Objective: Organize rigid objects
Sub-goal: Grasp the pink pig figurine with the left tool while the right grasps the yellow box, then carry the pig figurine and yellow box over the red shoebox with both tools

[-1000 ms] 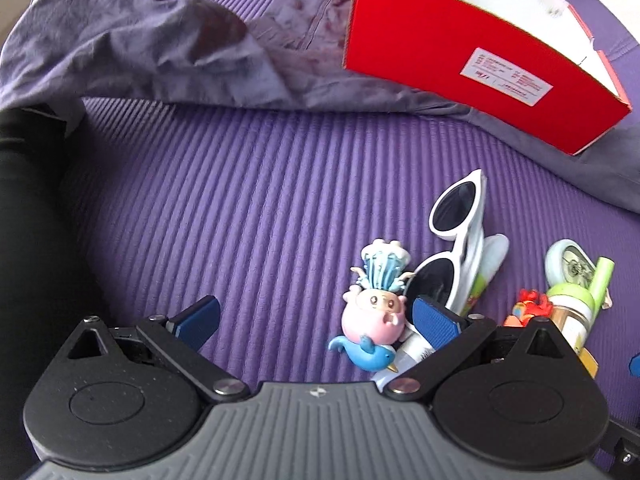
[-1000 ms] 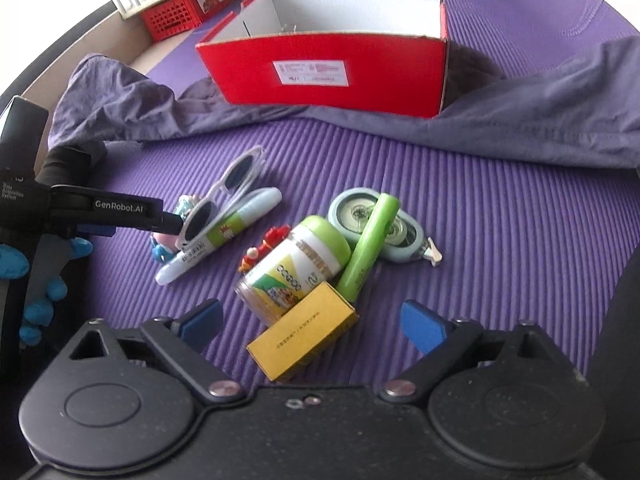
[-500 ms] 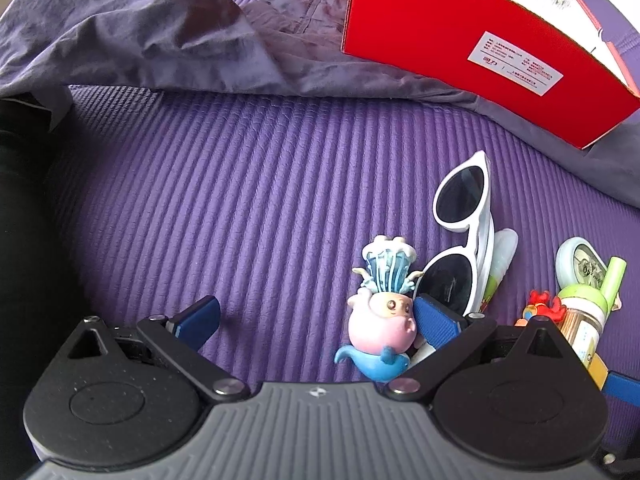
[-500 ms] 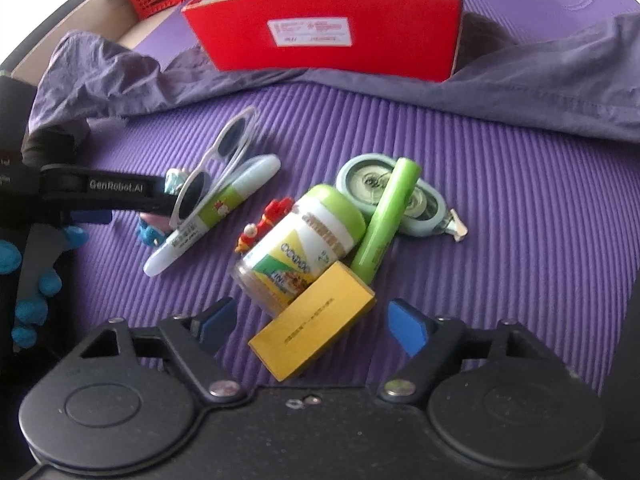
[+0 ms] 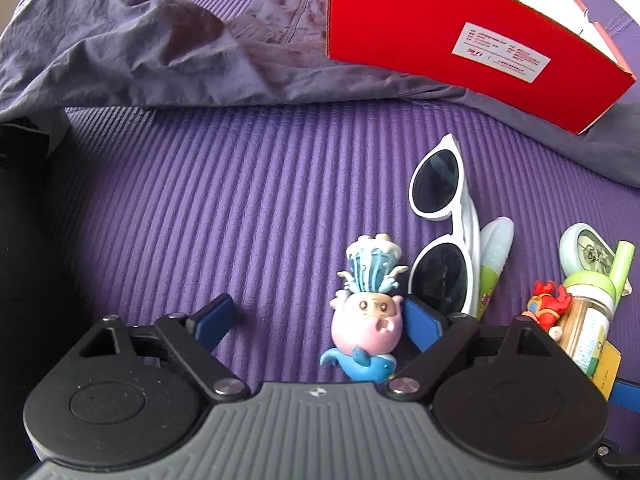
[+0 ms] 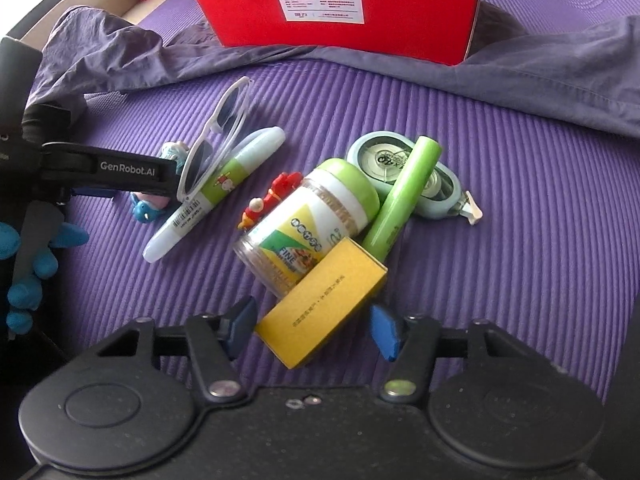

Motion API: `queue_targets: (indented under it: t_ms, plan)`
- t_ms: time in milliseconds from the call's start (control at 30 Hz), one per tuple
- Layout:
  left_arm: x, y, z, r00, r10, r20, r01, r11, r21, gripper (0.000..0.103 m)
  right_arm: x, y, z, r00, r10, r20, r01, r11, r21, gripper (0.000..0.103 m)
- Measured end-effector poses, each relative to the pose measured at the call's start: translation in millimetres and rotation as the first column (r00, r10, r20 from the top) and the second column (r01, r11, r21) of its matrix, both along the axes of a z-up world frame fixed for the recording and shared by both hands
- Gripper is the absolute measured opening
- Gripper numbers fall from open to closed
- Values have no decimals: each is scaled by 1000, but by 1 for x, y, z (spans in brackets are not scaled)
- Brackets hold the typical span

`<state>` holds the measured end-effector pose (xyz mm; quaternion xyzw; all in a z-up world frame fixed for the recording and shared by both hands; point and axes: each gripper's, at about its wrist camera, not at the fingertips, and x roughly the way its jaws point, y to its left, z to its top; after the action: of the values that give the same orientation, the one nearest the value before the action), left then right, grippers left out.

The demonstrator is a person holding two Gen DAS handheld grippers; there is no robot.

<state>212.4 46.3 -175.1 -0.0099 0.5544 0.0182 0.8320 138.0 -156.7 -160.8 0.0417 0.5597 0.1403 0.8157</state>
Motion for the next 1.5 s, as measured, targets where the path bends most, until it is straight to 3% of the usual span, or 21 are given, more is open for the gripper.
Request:
queue_targets:
  t_ms: [167,333,433,833,1500]
  plan:
    - [-3,-2,5,1000,-6,22,7,1000,-21,67,1,0,1,1000,-9,-5,9,1000,5,55]
    - [-3,1,9,1000,9,23,-7,998,-57,54,-1,-5,1,1000,-25,-13,25,999,25,49]
    - [-5,1,12,1000,13,20,-11,996,-85,36,-4,-8,2,999,-33,-12,33,999,29,45]
    - [-12,1,15,1000,25,6,-25,996,-81,36,-19,-25,12,998,-50,47,48,998,40,32]
    - [-26,5,50,999,40,21,-36,985,-166,35,-31,-66,38,984,-177,24,169,964,204,29]
